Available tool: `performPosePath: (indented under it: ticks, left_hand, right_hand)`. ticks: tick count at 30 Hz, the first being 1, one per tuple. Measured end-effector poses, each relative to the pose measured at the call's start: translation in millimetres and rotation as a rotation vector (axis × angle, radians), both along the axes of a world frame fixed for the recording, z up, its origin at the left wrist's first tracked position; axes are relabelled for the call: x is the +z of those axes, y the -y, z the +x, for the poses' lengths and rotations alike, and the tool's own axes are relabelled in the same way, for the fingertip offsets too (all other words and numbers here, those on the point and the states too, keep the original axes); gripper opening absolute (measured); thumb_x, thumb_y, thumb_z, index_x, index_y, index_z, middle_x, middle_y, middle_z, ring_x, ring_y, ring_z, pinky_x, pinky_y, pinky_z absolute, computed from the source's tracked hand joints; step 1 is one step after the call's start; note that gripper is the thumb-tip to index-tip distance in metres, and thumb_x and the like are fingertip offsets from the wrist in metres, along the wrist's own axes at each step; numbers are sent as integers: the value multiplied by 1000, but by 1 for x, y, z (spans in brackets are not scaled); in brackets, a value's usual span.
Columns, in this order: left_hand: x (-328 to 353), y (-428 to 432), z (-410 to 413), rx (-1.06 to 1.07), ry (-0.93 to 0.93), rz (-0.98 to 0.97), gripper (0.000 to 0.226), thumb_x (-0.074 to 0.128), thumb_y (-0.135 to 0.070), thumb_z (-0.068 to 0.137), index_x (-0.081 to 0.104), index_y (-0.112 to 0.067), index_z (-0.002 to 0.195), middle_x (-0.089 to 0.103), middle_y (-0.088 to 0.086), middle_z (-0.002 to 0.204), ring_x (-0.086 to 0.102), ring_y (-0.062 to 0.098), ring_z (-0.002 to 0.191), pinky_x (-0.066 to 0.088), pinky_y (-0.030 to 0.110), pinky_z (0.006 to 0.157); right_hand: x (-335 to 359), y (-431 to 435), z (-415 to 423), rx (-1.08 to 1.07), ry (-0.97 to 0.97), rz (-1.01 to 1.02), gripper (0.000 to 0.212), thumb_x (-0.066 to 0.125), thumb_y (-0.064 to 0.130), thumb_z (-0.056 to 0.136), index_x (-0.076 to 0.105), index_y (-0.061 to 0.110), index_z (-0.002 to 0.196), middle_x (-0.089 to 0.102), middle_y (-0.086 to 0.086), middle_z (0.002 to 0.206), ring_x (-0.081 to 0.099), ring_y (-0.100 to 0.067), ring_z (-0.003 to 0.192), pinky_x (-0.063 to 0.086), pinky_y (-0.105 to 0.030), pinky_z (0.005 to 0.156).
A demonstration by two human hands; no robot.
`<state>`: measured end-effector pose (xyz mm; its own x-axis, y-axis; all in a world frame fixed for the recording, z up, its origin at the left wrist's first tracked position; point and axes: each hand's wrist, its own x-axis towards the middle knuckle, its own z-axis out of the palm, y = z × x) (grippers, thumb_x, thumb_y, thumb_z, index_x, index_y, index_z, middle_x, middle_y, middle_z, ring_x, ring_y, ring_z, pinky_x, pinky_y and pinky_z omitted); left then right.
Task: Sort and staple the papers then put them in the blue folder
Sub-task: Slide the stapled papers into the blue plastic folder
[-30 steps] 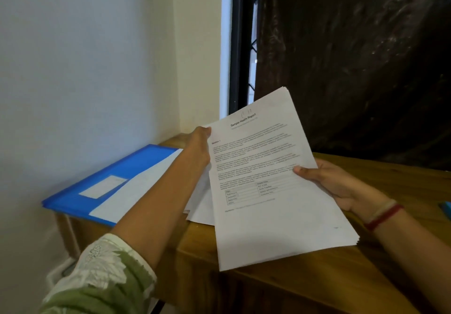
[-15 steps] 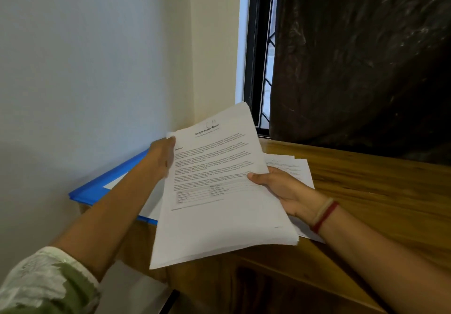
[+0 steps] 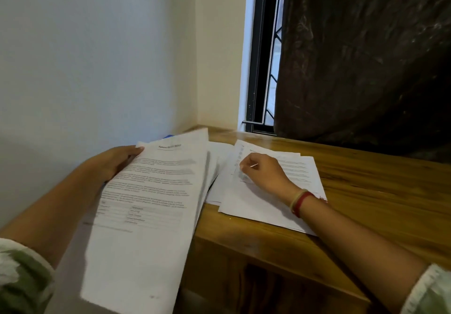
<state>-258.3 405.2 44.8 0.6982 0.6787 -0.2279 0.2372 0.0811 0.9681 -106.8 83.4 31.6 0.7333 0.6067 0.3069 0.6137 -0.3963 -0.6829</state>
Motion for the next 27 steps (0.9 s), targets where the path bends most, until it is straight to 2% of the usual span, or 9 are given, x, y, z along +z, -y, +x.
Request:
performPosePath:
  ticks: [2, 4, 8, 11, 14, 17, 21, 24, 27]
  left_hand:
    - [-2, -5, -1, -2, -9, -8, 30, 53, -28, 97, 57, -8, 119, 68, 12, 91, 63, 28, 73, 55, 30, 54]
    - [-4, -7, 1, 0, -34, 8, 29, 52, -28, 97, 58, -8, 117, 70, 12, 83, 63, 27, 71, 54, 31, 55]
    - [-5, -2, 8, 7, -59, 24, 23, 51, -25, 98, 59, -8, 110, 70, 11, 72, 63, 26, 64, 52, 31, 55]
    - [-4, 1, 13, 53, -59, 52, 20, 52, -24, 98, 57, -6, 106, 66, 13, 74, 61, 28, 64, 49, 31, 59]
    - [-8, -3, 12, 20, -59, 183, 24, 51, -23, 98, 58, -5, 112, 65, 17, 92, 58, 30, 77, 45, 35, 73]
    - [-12, -3, 8, -92, -23, 288, 31, 48, -19, 99, 59, 4, 117, 64, 24, 106, 60, 33, 93, 45, 38, 82]
    - [-15, 15, 14, -173, 21, 323, 24, 45, -14, 101, 62, 2, 100, 73, 13, 82, 69, 21, 71, 55, 26, 67]
    - [-17, 27, 21, -214, 43, 309, 27, 42, -13, 102, 58, 6, 112, 67, 18, 97, 64, 28, 84, 51, 30, 75]
    - [-21, 41, 27, -256, 87, 297, 25, 46, -17, 101, 61, 2, 108, 69, 12, 90, 66, 18, 76, 52, 19, 64]
  right_hand:
    - [-7, -10, 2, 9, 139, -127, 17, 54, 30, 97, 63, 23, 109, 60, 2, 120, 53, -19, 115, 44, -34, 96]
    - [-9, -24, -1, 85, 233, -241, 32, 49, 40, 98, 58, 24, 125, 53, 0, 133, 47, -21, 123, 36, -41, 105]
    - [-13, -54, -4, 198, 296, -514, 43, 36, 48, 100, 55, 24, 131, 51, 0, 139, 47, -29, 126, 17, -57, 112]
    - [-22, -60, 0, 163, 200, -517, 51, 34, 55, 99, 48, 23, 136, 51, -2, 142, 51, -30, 123, 27, -58, 111]
    - [-28, -56, 3, 135, 193, -510, 58, 31, 58, 98, 45, 17, 136, 50, -6, 141, 51, -30, 122, 34, -53, 108]
    - [-29, -48, 6, 97, 225, -505, 50, 32, 51, 101, 48, 16, 133, 54, -7, 137, 54, -29, 119, 38, -47, 106]
    - [-27, -28, 17, 41, 251, -520, 45, 34, 45, 102, 52, 14, 128, 57, -8, 133, 57, -27, 114, 44, -39, 100]
    - [-26, -4, 30, 3, 237, -547, 45, 36, 44, 102, 49, 15, 134, 52, -7, 140, 54, -26, 121, 42, -37, 104]
    - [-23, 24, 44, -32, 216, -557, 47, 36, 43, 102, 44, 15, 140, 47, -6, 146, 49, -26, 128, 38, -36, 106]
